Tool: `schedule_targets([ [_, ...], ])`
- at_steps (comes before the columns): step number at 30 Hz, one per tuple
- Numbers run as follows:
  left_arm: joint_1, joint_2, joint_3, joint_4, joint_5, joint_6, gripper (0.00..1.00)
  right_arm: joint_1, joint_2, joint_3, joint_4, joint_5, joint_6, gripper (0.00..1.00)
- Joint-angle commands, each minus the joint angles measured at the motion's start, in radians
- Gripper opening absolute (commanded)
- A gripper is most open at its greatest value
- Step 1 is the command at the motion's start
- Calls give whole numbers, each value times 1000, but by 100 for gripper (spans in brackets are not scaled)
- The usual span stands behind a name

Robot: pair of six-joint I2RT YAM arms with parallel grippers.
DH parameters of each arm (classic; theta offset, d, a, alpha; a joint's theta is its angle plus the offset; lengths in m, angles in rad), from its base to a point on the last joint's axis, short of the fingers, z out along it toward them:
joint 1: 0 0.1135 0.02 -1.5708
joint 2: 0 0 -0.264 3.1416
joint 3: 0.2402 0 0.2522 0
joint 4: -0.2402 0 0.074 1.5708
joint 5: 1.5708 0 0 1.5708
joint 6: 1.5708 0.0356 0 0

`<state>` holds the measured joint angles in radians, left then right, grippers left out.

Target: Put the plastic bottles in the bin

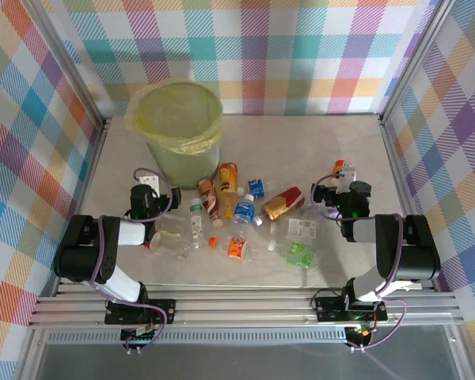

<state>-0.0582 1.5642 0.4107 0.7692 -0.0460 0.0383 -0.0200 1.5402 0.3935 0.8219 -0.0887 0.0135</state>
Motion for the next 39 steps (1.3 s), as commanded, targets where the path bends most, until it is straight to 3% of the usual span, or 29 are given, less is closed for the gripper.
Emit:
schedule_targets([
  [1,-2,3,16,29,-14,-8,100,0,-3,16,15,-17,-4,100],
  [31,-1,1,13,33,-12,-6,100,0,-4,15,15,-18,-4,100],
  [39,0,-76,7,-12,-114,-52,100,0,-37,31,-38,-28,-10,100],
])
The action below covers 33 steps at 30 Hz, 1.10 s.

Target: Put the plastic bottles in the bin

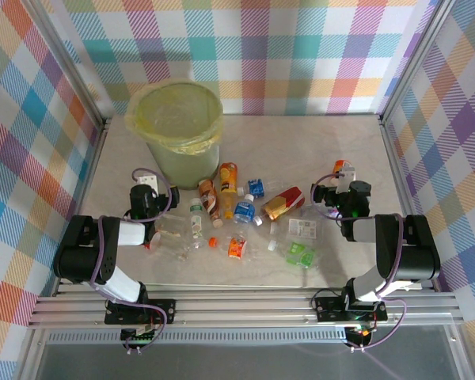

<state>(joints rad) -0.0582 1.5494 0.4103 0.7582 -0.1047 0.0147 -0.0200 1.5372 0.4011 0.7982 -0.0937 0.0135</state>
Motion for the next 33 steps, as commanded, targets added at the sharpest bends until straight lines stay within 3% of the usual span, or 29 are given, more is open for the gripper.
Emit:
schedule_targets([
  [1,1,-82,4,-13,-68,-33,100,-1,-42,25,-24,-24,-10,100],
  [9,0,-246,6,-148,-111,-60,100,0,-141,25,-109,3,-3,100],
  [15,1,-384,31,-321,-146,-181,100,-1,-251,31,-235,94,25,100],
  [21,1,-530,123,-623,-176,-341,100,-1,-343,37,-324,139,48,100],
  [27,1,-631,266,-1117,-260,-638,100,-1,-367,68,-411,159,68,100],
  [33,0,-763,274,-1435,-190,-888,100,-1,-363,109,-482,156,83,100],
])
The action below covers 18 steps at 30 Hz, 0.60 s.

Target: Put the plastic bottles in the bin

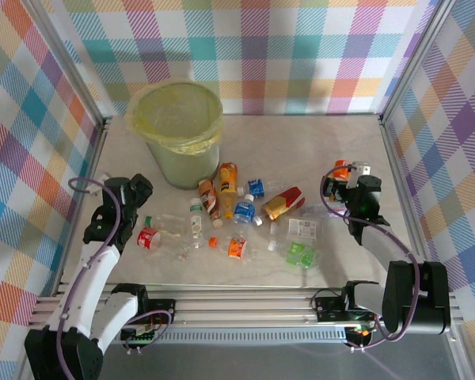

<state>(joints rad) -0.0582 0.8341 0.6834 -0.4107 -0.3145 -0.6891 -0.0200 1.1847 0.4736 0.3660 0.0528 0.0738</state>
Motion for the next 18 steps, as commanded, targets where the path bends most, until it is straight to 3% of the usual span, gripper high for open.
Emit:
schedule_targets([
  [1,0,-63,-7,-292,38,-213,100,0,-11,38,-52,10,23,100],
  [4,-5,-99,-21,-381,95,-278,100,-1,-10,39,-56,9,25,100],
  [11,-35,-155,-45,-531,108,-351,100,1,-4,45,-63,20,32,100],
  [18,-55,-126,-149,-482,163,-383,100,2,4,43,-57,18,32,100],
])
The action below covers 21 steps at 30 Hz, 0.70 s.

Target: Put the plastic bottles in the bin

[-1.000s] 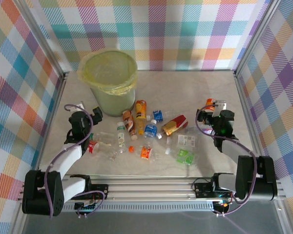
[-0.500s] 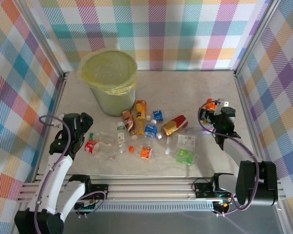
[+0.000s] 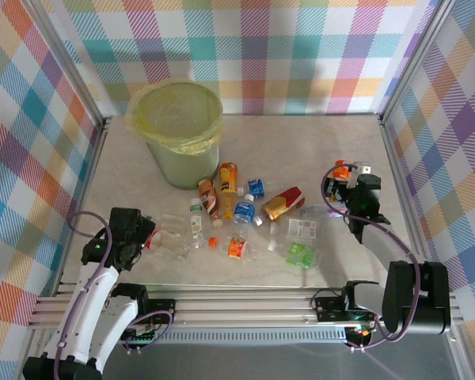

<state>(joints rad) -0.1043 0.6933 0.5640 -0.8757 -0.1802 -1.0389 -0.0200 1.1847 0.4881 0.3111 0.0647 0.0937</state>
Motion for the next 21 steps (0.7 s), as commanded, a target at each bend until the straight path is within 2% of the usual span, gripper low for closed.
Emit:
schedule_targets([
  [1,-10,31,-37,1,32,-31,100,1,6,28,-2,5,12,100],
  [12,-10,207,-92,215,88,-6,100,2,18,28,6,-11,12,100],
  [17,-9,236,-132,273,90,-27,96,4,22,30,9,-11,11,100],
  [21,-9,261,-150,316,84,-41,85,5,23,29,8,-12,11,100],
])
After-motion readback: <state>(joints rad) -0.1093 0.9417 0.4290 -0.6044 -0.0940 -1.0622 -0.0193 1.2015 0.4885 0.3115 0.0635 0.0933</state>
